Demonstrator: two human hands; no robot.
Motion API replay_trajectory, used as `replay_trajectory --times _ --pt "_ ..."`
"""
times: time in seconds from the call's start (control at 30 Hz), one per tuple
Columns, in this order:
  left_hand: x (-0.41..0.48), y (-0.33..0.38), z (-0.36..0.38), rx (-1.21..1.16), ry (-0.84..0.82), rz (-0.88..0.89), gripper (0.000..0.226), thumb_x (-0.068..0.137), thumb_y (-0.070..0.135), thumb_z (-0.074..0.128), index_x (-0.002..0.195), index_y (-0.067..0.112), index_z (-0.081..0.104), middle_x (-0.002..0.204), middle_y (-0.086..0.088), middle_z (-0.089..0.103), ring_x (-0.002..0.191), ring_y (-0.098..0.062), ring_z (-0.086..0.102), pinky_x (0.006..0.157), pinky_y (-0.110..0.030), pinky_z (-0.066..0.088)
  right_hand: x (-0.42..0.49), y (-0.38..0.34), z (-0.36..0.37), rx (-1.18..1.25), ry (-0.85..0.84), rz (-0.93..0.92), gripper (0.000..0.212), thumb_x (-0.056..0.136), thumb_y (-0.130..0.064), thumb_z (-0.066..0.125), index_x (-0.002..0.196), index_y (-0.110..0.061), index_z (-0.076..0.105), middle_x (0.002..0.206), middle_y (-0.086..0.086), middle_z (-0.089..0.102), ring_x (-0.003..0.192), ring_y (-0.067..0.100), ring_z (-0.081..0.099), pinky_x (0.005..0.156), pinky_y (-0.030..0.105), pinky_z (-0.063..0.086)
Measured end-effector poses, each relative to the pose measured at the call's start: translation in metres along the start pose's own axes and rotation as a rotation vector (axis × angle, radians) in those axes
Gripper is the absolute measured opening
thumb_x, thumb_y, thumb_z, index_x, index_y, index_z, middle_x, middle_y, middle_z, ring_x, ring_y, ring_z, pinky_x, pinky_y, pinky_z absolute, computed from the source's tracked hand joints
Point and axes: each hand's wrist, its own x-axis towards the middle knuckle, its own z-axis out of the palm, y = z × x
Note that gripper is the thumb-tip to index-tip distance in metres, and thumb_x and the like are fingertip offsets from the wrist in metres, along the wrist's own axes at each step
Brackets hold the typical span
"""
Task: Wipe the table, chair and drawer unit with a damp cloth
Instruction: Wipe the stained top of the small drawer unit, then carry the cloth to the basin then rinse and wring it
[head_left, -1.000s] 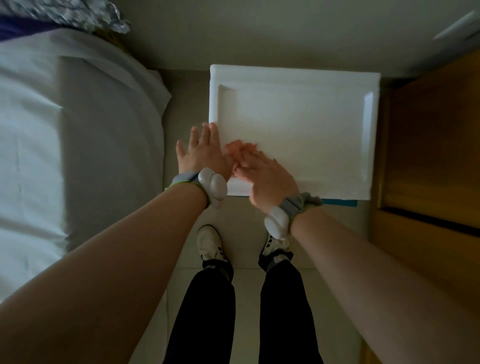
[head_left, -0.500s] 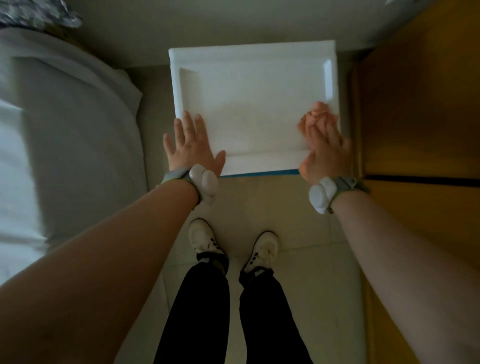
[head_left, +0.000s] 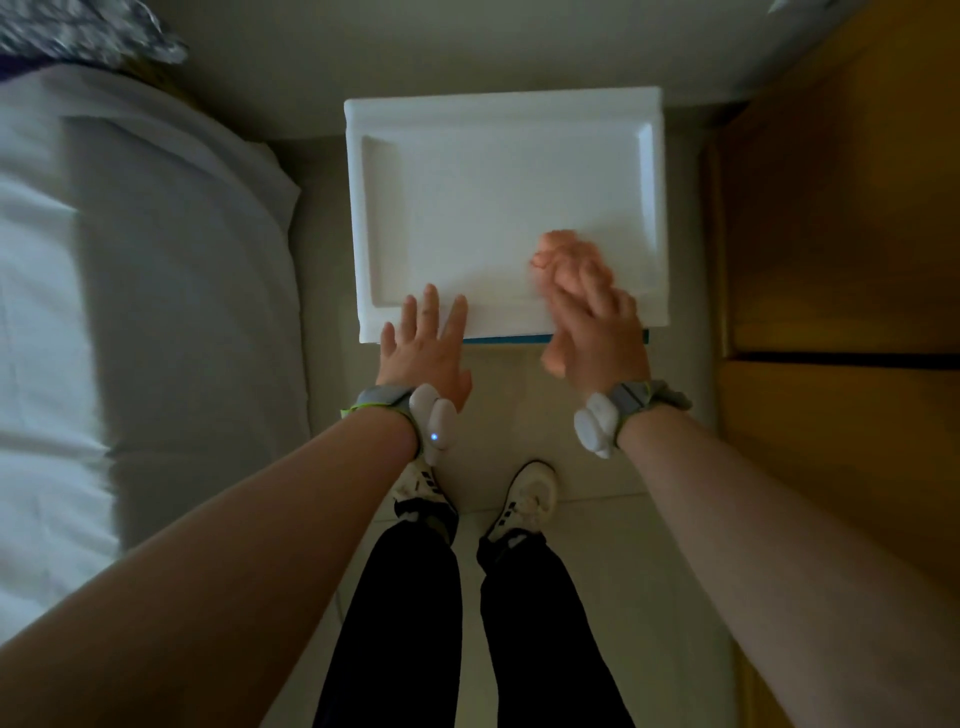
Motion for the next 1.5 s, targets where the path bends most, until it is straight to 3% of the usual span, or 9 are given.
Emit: replay_trajectory --times 0.23,0.4,0.53,0.7,0.83,1.1,1.37,1.43,1.5 --pt "-0.007 0.011 0.003 0.026 -0.113 -0.066 0.084 0.089 0.032 0.054 0.148 0.024 -0.005 0.155 -0.008 -0.02 0.143 -0.034 -0.012 0.116 -0.049 0.009 -0.03 0.018 -0.021 0.208 0.174 0.351 0.069 0.083 -0.001 0.048 0.146 -0.02 0.029 0.155 0.008 0.014 0.136 0.031 0.022 0.108 0.043 0.025" --pt "-0.021 0.03 -0.008 0.023 -0.156 -0.065 0.083 0.09 0.03 0.054 0.148 0.022 -0.005 0.156 -0.007 -0.016 0.144 -0.033 -0.011 0.116 -0.049 0.009 -0.049 -0.018 -0.011 0.342 -0.11 0.173 0.068 0.09 -0.008 0.048 0.149 -0.027 0.019 0.153 0.005 0.012 0.133 0.028 0.031 0.107 0.039 0.035" --pt "-0.038 0.042 -0.017 0.011 -0.135 -0.063 0.083 0.09 0.029 0.055 0.148 0.021 -0.004 0.157 -0.008 -0.009 0.144 -0.033 -0.009 0.116 -0.049 0.01 -0.064 -0.032 -0.016 0.654 -0.196 0.139 0.061 0.093 -0.009 0.046 0.147 -0.03 0.027 0.148 -0.004 0.026 0.132 0.017 0.035 0.099 0.021 0.031" --pt "-0.062 0.056 -0.042 -0.075 -0.086 -0.082 0.07 0.093 0.03 0.047 0.148 0.018 0.005 0.155 -0.008 0.018 0.144 -0.032 0.002 0.117 -0.047 0.011 -0.088 -0.042 -0.049 0.842 -0.032 0.093 0.065 0.09 0.002 0.046 0.146 -0.025 0.028 0.148 -0.006 0.034 0.135 0.003 0.032 0.112 0.027 0.031" --pt "-0.089 0.071 -0.073 -0.397 0.006 -0.07 0.05 0.098 0.034 0.035 0.145 0.016 0.027 0.141 -0.012 0.045 0.134 -0.029 0.035 0.112 -0.04 0.026 -0.107 -0.05 -0.09 0.915 0.069 0.101 0.067 0.091 -0.007 0.056 0.147 -0.027 0.024 0.15 -0.004 0.032 0.132 0.0 0.033 0.103 0.011 0.032" --pt "-0.158 0.094 -0.148 -1.122 -0.028 0.03 0.037 0.098 0.039 0.036 0.119 0.017 0.059 0.105 0.0 0.064 0.094 -0.01 0.06 0.079 -0.016 0.042 -0.151 -0.098 -0.178 0.902 0.203 0.071 0.062 0.09 -0.016 0.06 0.142 -0.033 0.032 0.139 -0.004 0.044 0.123 0.014 0.049 0.099 0.038 0.048" --pt "-0.217 0.097 -0.217 -1.069 0.03 0.158 0.025 0.092 0.037 0.05 0.102 0.018 0.061 0.099 -0.006 0.068 0.093 -0.022 0.063 0.088 -0.043 0.051 -0.207 -0.148 -0.253 1.017 0.303 0.042 0.035 0.093 -0.038 0.053 0.127 -0.046 0.047 0.127 -0.009 0.057 0.117 0.01 0.055 0.097 0.038 0.049" --pt "-0.238 0.101 -0.233 -1.041 0.058 0.247 0.02 0.091 0.034 0.052 0.095 0.017 0.061 0.093 -0.007 0.068 0.089 -0.024 0.063 0.085 -0.044 0.052 -0.229 -0.161 -0.275 1.031 0.41 0.068 0.034 0.094 -0.032 0.053 0.121 -0.051 0.047 0.117 -0.01 0.06 0.11 0.011 0.058 0.089 0.031 0.052" --pt "-0.254 0.106 -0.243 -1.017 0.092 0.328 0.016 0.089 0.034 0.056 0.086 0.019 0.059 0.082 -0.003 0.064 0.08 -0.022 0.06 0.075 -0.039 0.05 -0.246 -0.165 -0.29 1.011 0.48 0.118 0.038 0.092 -0.018 0.057 0.125 -0.036 0.052 0.11 -0.004 0.062 0.104 0.012 0.059 0.085 0.03 0.051"
